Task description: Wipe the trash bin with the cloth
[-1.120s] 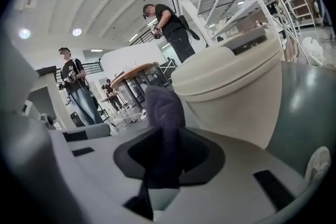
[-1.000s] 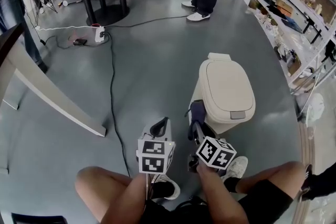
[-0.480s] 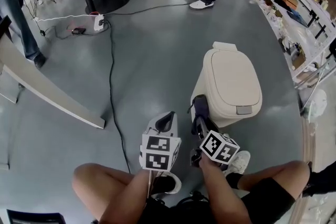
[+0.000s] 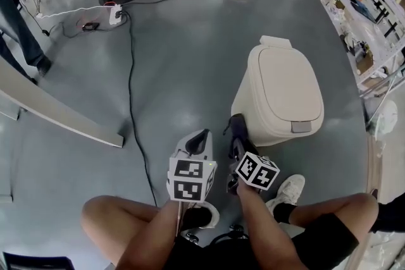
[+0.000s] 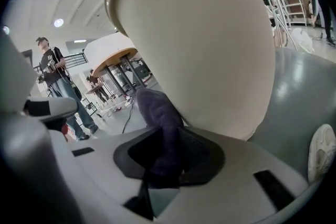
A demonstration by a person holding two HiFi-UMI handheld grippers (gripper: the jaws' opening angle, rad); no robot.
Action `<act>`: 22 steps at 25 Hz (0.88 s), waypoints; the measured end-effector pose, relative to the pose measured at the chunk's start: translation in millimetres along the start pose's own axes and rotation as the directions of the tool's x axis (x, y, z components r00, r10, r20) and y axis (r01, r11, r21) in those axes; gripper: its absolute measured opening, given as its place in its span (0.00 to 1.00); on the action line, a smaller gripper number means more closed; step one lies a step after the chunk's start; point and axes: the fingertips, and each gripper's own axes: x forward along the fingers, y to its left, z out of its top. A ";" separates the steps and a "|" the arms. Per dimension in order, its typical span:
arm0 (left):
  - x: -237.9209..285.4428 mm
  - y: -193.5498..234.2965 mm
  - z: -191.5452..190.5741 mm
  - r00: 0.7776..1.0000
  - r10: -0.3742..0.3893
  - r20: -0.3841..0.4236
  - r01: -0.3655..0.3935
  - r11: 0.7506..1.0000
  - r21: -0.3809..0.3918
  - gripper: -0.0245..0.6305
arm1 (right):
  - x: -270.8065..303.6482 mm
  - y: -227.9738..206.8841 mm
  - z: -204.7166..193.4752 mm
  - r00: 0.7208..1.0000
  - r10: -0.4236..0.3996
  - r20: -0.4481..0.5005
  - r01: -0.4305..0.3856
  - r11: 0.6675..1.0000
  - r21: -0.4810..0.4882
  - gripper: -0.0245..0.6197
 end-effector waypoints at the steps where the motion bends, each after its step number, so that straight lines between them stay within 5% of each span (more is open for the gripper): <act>1: 2.1 0.0 -1.0 1.000 -0.002 -0.001 0.002 1.000 0.001 0.04 | 4.1 -3.4 -5.1 1.000 -0.007 -0.008 0.007 1.000 -0.005 0.18; 22: 31.5 8.6 -32.2 0.996 -0.005 -0.084 0.001 0.999 -0.045 0.04 | 73.1 -62.6 -84.0 0.982 -0.105 -0.155 0.089 0.990 -0.109 0.18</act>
